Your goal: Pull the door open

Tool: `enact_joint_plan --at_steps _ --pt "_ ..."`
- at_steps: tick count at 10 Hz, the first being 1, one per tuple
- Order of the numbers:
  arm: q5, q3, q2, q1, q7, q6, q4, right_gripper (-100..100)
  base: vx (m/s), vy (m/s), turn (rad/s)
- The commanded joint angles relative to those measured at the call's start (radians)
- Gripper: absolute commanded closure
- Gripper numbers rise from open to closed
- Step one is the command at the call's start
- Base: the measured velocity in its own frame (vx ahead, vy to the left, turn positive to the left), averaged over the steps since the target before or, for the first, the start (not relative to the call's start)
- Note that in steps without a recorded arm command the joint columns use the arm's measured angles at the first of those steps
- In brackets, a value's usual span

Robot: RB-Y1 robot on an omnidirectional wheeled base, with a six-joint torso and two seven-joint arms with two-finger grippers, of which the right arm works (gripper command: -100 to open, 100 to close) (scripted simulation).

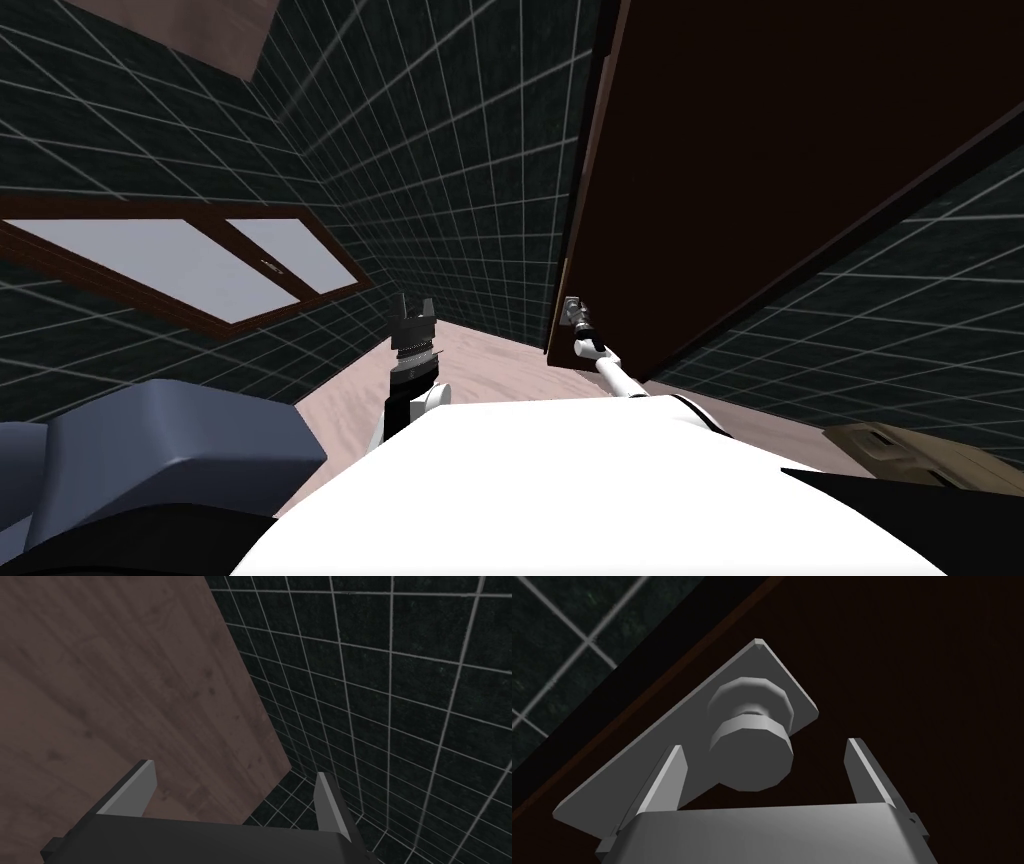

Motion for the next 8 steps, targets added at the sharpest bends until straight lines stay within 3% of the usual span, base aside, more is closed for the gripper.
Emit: enact_joint_plan --at_steps 1,4,8 --pt "-0.028 0.002 0.011 -0.002 -0.046 0.001 -0.003 -100 -0.105 -0.012 0.038" --pt "-0.088 0.005 0.035 0.000 -0.129 0.007 -0.022 -100 -0.093 -0.042 0.056" --pt "-0.131 0.008 0.052 0.001 -0.203 0.011 -0.036 -100 -0.064 -0.025 0.031"
